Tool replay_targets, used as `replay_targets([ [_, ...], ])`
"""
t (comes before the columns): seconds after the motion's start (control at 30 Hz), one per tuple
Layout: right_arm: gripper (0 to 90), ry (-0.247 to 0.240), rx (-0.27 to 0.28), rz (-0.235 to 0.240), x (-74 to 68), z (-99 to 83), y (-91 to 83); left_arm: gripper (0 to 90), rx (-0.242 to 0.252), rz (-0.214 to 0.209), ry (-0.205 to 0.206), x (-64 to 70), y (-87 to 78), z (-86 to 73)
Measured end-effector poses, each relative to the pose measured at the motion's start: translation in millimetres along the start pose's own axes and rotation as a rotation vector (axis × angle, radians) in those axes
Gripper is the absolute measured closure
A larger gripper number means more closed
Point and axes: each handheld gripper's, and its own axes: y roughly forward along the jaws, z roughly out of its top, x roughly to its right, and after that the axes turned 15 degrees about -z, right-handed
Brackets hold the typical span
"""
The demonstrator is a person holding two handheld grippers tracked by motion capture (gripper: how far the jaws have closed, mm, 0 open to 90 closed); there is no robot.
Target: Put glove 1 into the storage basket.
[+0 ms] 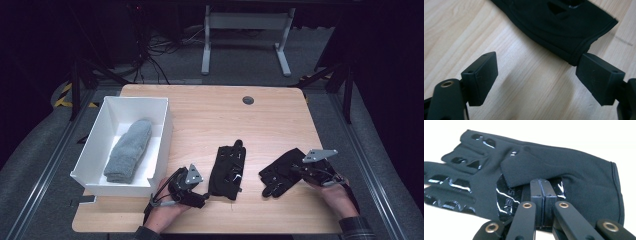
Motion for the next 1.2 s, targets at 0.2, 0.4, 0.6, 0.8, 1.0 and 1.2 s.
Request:
replay_targets([
  [0.2,90.0,-0.012,0.068,0.071,-14.1,-4.0,-17.3,20.8,0.001,-0.021,-0.012,4.4,-4.7,-0.8],
  [0.4,90.0,-0.071,0.066,0.167,-37.7,0.7,-11.1,18.9,-0.018,-0.038,-0.024,5.9,-3.0,-3.3],
  [0.6,90.0,-0.080,0.072,0.197,-46.5,10.5,-1.7,16.1,-0.038,-0.050,-0.024,7.0,-0.1,-5.1],
  [0.8,90.0,-0.098,0.080,0.198,-54.9,30.8,13.4,15.9,-0.042,-0.052,-0.021,8.8,0.9,-4.0],
  [1.0,90.0,-0.120,0.085,0.202,-62.9,47.3,25.1,15.9,-0.042,-0.057,-0.027,9.7,0.7,-3.5],
  [1.2,90.0,-0.046,0.121,0.119,-29.4,37.7,8.3,16.3,-0.038,-0.060,-0.021,10.1,0.2,-3.1],
])
